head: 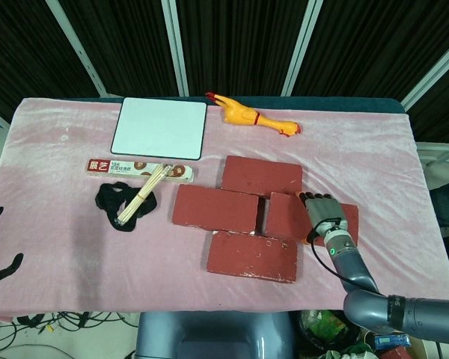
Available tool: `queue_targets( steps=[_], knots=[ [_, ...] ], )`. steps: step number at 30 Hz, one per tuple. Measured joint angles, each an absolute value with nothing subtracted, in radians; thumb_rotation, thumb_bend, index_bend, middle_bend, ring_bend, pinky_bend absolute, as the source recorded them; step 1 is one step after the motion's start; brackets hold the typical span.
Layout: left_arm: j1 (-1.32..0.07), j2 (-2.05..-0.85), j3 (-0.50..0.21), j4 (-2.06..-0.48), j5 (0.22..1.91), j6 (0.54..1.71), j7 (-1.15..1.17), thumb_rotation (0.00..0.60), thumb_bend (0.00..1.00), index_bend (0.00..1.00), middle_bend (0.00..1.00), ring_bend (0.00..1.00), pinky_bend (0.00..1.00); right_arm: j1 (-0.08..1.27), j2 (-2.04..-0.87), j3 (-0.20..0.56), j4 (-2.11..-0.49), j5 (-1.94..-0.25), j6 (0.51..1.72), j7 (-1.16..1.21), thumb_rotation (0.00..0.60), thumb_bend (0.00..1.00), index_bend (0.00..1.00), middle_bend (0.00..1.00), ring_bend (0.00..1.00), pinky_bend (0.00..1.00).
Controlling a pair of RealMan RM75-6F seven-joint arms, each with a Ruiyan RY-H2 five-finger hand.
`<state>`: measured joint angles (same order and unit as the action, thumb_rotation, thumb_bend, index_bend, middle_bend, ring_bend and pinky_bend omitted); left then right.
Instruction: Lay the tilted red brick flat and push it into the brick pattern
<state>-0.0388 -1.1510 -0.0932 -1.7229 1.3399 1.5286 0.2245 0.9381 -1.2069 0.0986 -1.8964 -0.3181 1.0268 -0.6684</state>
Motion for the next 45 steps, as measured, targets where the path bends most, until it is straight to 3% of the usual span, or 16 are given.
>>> queue_targets(
  steps=[45],
  knots=[
    [-0.039,-1.152,-0.1,-1.728,1.322,1.529,0.232,0.6,0.25,0.08,0.02,0.0,0.0,0.994,-1.279,0.109,-1.882,-0.242,1.089,-0.711,0.6,0.17,0.42,0.4,0.29,0.14]
  ],
)
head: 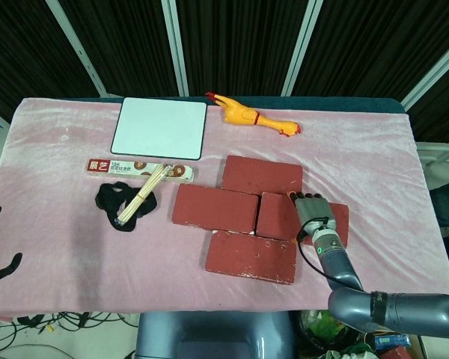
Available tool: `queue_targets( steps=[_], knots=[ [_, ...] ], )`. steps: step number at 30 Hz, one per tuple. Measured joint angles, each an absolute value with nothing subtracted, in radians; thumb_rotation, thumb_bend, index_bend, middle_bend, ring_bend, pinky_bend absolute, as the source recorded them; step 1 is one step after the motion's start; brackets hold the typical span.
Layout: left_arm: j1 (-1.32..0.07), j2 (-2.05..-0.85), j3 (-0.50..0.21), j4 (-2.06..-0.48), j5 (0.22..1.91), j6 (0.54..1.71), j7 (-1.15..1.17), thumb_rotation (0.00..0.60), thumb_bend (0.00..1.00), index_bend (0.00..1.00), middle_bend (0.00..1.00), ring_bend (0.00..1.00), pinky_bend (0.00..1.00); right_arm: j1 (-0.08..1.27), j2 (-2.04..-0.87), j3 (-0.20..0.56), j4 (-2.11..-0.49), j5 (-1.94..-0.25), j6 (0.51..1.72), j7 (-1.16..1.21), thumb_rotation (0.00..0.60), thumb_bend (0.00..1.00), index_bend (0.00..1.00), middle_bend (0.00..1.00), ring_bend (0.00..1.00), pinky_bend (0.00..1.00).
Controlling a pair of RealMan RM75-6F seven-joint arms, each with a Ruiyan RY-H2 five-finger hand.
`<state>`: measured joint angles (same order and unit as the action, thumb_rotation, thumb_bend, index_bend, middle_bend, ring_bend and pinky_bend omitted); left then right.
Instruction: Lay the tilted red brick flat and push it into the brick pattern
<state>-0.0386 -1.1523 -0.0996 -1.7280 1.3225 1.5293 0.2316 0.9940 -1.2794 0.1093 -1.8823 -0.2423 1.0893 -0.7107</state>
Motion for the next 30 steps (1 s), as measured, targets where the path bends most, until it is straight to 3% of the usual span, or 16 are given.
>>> queue_targets(
  steps=[7,14,30],
  knots=[
    [-0.039,-1.152,-0.099,-1.728,1.321,1.528,0.233,0.6,0.25,0.08,0.02,0.0,0.0,0.994,-1.283,0.113,-1.882,-0.24,1.097,-0.712,0.6,0.17,0.41,0.36,0.29,0.14],
    [-0.039,-1.152,-0.099,-1.728,1.32,1.528,0.235,0.6,0.25,0.08,0.02,0.0,0.0,0.995,-1.282,0.111,-1.888,-0.234,1.101,-0.722,0.6,0.12,0.28,0.28,0.26,0.13],
    [-0.039,-1.153,-0.1,-1.729,1.318,1.528,0.237,0.6,0.25,0.08,0.02,0.0,0.0,1.0,-1.298,0.122,-1.885,-0.227,1.107,-0.722,0.6,0.12,0.28,0.3,0.27,0.14]
  ],
)
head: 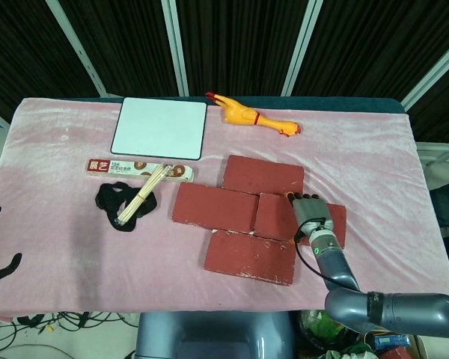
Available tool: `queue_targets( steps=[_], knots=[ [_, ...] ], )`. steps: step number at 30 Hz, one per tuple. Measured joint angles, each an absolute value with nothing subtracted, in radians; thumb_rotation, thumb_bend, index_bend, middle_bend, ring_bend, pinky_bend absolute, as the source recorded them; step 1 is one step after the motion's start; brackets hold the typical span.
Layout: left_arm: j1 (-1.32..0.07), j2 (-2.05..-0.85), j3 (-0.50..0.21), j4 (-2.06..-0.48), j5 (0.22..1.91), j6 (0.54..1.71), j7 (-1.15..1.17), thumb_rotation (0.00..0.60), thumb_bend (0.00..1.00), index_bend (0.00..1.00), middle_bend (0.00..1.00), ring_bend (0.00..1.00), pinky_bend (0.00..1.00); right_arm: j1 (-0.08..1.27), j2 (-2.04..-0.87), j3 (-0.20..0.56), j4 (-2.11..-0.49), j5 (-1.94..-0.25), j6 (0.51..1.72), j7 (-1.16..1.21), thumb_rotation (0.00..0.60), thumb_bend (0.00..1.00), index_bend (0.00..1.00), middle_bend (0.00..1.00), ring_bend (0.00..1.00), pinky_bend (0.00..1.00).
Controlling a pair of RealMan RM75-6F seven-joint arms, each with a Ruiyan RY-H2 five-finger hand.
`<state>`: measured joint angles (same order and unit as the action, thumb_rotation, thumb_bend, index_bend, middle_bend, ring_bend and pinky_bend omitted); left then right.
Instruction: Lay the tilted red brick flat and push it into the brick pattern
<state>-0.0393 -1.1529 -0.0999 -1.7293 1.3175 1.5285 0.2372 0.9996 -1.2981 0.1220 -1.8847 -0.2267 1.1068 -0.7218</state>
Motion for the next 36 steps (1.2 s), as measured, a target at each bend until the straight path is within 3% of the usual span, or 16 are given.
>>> queue_targets(
  steps=[10,20,36],
  knots=[
    [-0.039,-1.153,-0.102,-1.732,1.312,1.528,0.24,0.6,0.25,0.08,0.02,0.0,0.0,1.006,-1.318,0.131,-1.883,-0.206,1.134,-0.736,0.6,0.11,0.27,0.29,0.27,0.14],
    [-0.039,-1.154,-0.102,-1.734,1.309,1.529,0.242,0.6,0.25,0.08,0.02,0.0,0.0,1.012,-1.31,0.134,-1.893,-0.182,1.124,-0.756,0.6,0.0,0.19,0.19,0.19,0.14],
    [-0.038,-1.156,-0.106,-1.736,1.304,1.535,0.243,0.6,0.25,0.08,0.02,0.0,0.0,1.022,-1.321,0.149,-1.9,-0.132,1.135,-0.764,0.6,0.0,0.11,0.14,0.18,0.14]
  ],
)
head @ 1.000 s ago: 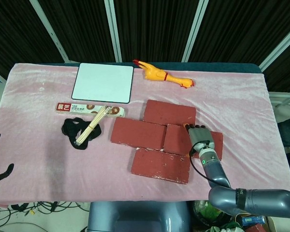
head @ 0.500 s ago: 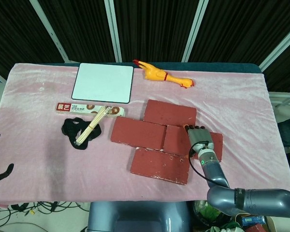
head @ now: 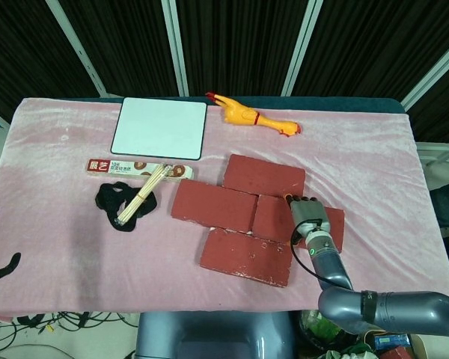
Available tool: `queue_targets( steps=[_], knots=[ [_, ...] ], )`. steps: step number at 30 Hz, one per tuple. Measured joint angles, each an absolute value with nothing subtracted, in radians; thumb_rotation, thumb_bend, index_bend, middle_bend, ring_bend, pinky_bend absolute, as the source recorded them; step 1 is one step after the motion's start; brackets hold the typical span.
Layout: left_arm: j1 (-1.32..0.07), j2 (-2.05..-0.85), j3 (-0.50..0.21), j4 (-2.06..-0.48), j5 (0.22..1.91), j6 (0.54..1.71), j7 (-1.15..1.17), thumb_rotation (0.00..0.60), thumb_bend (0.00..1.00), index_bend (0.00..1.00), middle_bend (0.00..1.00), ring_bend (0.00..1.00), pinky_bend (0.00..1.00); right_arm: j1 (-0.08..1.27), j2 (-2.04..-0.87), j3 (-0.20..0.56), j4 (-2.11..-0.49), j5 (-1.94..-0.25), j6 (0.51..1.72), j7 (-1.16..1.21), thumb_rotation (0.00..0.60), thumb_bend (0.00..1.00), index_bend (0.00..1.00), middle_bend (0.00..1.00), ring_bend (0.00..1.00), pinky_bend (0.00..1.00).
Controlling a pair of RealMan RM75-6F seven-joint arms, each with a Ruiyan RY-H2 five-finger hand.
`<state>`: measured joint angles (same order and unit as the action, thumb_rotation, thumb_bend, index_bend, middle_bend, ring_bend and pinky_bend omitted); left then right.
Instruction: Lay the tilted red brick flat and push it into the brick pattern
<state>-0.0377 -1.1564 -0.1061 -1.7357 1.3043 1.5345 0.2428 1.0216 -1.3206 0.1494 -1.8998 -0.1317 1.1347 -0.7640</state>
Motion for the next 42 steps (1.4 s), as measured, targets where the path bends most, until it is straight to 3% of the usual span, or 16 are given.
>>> queue_targets(
  steps=[42],
  knots=[
    [-0.037,-1.158,-0.108,-1.741,1.297,1.537,0.249,0.6,0.25,0.08,0.02,0.0,0.0,1.013,-1.35,0.173,-1.908,-0.123,1.158,-0.759,0.6,0.0,0.0,0.0,0.08,0.14]
  ],
)
